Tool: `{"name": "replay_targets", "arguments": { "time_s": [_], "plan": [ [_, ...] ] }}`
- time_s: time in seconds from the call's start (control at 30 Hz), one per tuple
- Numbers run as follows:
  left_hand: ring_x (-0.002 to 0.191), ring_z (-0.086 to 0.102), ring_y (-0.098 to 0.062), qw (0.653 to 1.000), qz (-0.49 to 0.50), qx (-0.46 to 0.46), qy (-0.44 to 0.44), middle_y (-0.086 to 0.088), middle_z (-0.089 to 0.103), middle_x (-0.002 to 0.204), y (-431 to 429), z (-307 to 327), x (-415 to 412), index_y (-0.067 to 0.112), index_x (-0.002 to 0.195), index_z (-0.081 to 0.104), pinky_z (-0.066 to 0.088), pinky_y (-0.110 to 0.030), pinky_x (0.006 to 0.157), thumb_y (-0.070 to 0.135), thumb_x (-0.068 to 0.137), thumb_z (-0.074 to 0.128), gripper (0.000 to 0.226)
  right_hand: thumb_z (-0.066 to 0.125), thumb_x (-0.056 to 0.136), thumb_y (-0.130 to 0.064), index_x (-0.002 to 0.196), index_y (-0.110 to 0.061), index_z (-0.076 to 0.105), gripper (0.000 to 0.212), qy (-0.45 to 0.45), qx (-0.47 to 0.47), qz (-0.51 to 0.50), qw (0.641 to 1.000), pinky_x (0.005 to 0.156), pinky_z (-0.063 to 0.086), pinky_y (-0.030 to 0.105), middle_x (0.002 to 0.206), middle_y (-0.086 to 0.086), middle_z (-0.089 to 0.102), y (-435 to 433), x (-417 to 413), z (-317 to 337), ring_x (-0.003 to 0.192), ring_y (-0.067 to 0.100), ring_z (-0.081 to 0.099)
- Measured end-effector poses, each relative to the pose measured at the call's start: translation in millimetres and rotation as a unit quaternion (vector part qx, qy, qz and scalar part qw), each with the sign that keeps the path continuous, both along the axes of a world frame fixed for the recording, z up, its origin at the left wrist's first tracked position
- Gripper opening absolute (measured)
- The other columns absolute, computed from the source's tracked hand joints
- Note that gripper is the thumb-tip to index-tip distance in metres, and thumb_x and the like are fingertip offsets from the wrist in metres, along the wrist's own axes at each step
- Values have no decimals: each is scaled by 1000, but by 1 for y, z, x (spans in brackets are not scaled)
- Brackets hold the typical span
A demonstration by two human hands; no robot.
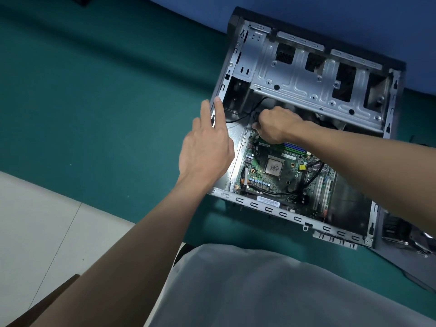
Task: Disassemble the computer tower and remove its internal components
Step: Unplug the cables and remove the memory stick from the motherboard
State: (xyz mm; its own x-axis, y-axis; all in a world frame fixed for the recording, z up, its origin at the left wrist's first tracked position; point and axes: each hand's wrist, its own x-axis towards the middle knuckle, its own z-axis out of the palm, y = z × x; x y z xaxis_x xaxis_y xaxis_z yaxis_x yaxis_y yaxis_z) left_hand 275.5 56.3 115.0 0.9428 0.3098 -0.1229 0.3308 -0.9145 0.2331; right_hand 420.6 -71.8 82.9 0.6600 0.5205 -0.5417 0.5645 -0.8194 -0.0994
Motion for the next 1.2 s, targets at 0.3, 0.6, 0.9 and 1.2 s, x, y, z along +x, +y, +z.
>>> {"name": "replay_targets", "arguments": {
  "time_s": [0.3,0.6,0.9,1.2],
  "plan": [
    [107,49,-33,1000,-1,5,0,-18,21,153,-1,1,0,5,151,13,31,-36,64,23,92,47,70,33,102,-41,97,-9,56,39,90,-40,68,993,79,50,41,95,8,59,11,6,16,84,25,57],
    [106,49,-33,1000,2,9,-2,-16,21,153,0,2,0,5,151,13,32,-37,64,22,91,46,71,49,93,-5,87,-14,51,11,62,-37,87,994,59,37,29,80,3,54,16,12,16,76,24,53],
    [107,48,-34,1000,5,10,3,-17,19,153,0,2,1,6,151,12,32,-37,65,22,92,46,71,40,99,-17,80,-5,47,24,22,-47,100,994,59,39,30,72,7,47,17,7,14,69,25,52],
    [108,48,-33,1000,6,5,3,-17,20,153,-1,2,1,6,152,12,31,-36,65,22,91,46,71,35,100,-46,94,-7,55,44,44,-28,21,998,71,49,37,88,9,60,11,8,10,77,25,59]
  ]
}}
